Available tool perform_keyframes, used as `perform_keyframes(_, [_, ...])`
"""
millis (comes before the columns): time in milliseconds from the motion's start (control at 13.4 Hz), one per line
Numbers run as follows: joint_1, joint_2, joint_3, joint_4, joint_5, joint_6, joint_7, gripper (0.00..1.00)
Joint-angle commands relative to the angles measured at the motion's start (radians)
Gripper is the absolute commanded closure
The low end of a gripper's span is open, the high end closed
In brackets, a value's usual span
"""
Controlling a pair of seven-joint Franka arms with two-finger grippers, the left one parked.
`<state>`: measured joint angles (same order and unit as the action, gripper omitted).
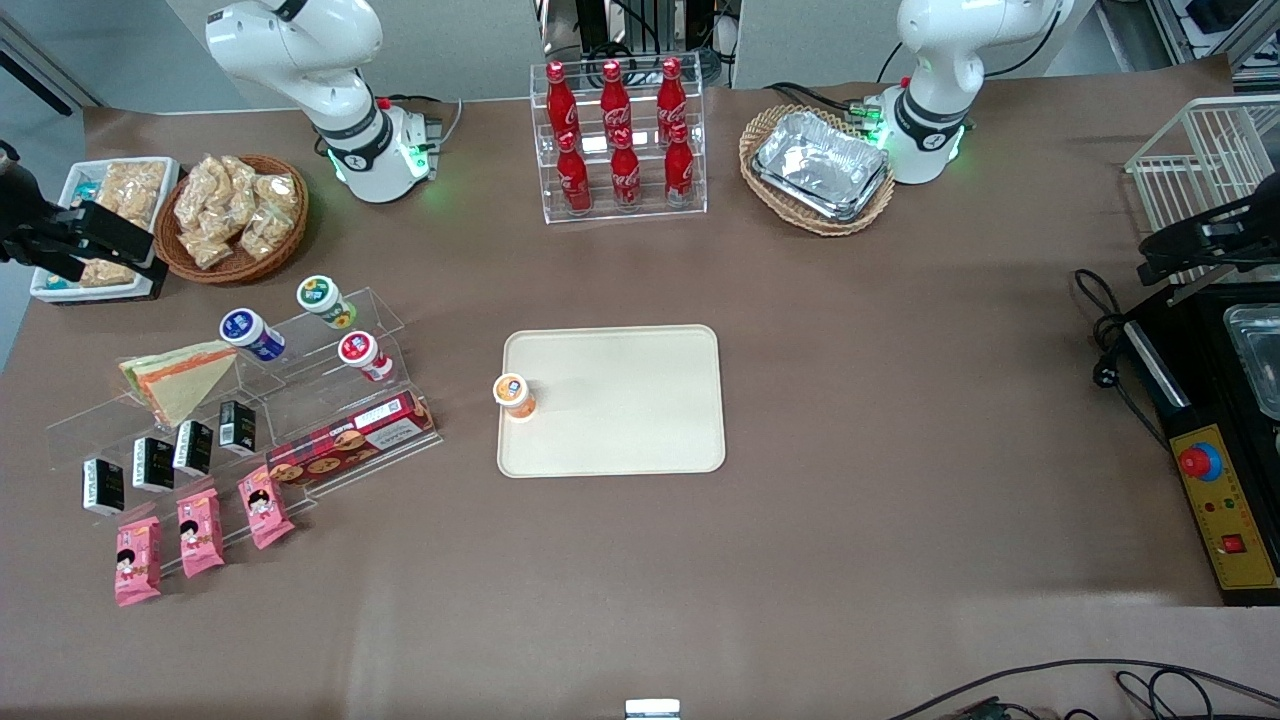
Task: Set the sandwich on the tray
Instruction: 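Move the right gripper over the packaged wedge sandwich beside the snack rack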
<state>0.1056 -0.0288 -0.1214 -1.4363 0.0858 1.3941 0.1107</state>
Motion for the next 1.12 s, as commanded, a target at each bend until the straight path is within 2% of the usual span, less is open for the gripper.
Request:
perform_keyframes(0, [-0.009,-0.008,0.002,-0.001,0.015,-0.003,-0.016,0.00])
perform_keyframes(298, [-0.007,-0.002,-0.004,-0.003,0.000,-0.010,-0.011,0.00])
perform_keyframes(522, [-0.007,0.001,-0.009,-0.003,-0.072,-0.010,-0.006,0.00])
perform_keyframes(596, [-0.010,0.001,-0.021,-0.009,-0.077,-0.018,0.000,0.00])
perform_keyframes(1043, [-0.010,0.038,-0.184,-0.026,-0.081,-0.015,-0.009,0.00])
